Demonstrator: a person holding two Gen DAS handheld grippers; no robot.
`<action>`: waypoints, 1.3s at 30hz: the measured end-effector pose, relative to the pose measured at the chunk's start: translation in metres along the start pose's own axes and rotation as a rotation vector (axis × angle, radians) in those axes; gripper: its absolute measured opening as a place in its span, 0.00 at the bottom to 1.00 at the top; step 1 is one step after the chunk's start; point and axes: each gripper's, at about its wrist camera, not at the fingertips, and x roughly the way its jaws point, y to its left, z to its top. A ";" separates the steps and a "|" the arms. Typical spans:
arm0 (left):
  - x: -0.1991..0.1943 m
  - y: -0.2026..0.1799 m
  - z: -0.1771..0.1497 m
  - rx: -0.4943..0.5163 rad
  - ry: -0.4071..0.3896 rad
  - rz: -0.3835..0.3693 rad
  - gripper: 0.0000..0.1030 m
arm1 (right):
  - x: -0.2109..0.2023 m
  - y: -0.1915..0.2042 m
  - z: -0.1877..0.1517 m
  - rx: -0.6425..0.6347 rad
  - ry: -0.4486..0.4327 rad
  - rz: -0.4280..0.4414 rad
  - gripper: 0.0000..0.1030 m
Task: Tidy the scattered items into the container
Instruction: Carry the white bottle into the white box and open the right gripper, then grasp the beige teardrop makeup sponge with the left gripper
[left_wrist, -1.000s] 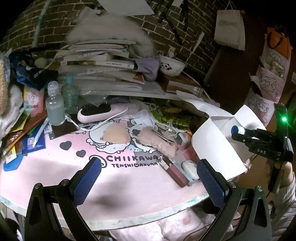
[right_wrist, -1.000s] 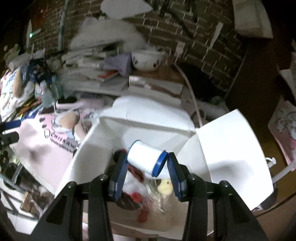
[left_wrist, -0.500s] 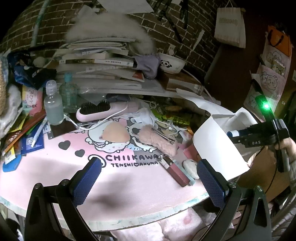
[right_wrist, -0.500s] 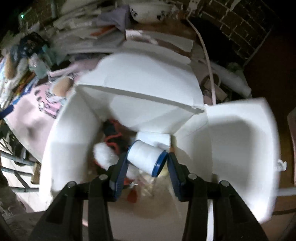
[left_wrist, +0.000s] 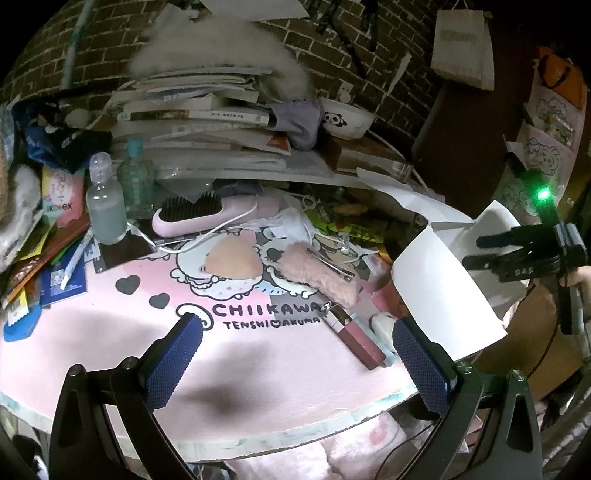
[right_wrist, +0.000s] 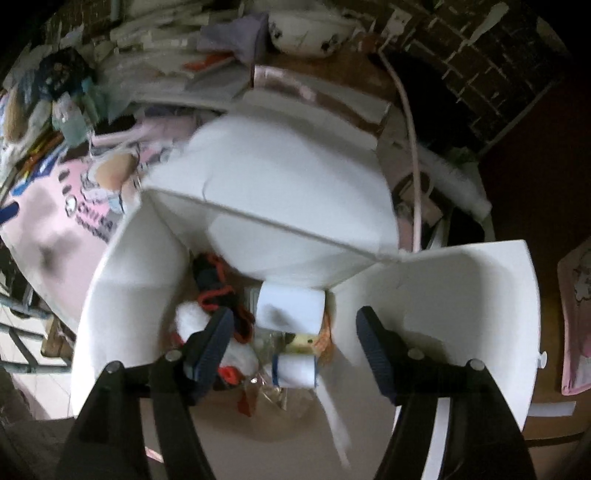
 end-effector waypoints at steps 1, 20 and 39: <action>0.001 0.000 0.000 0.000 0.002 0.001 1.00 | -0.005 0.000 0.000 0.006 -0.024 0.003 0.66; 0.082 0.028 0.031 0.072 0.065 0.100 1.00 | -0.072 0.142 -0.044 -0.067 -0.632 0.278 0.83; 0.160 0.029 0.047 0.165 0.182 0.253 1.00 | -0.030 0.178 -0.056 0.006 -0.582 0.418 0.83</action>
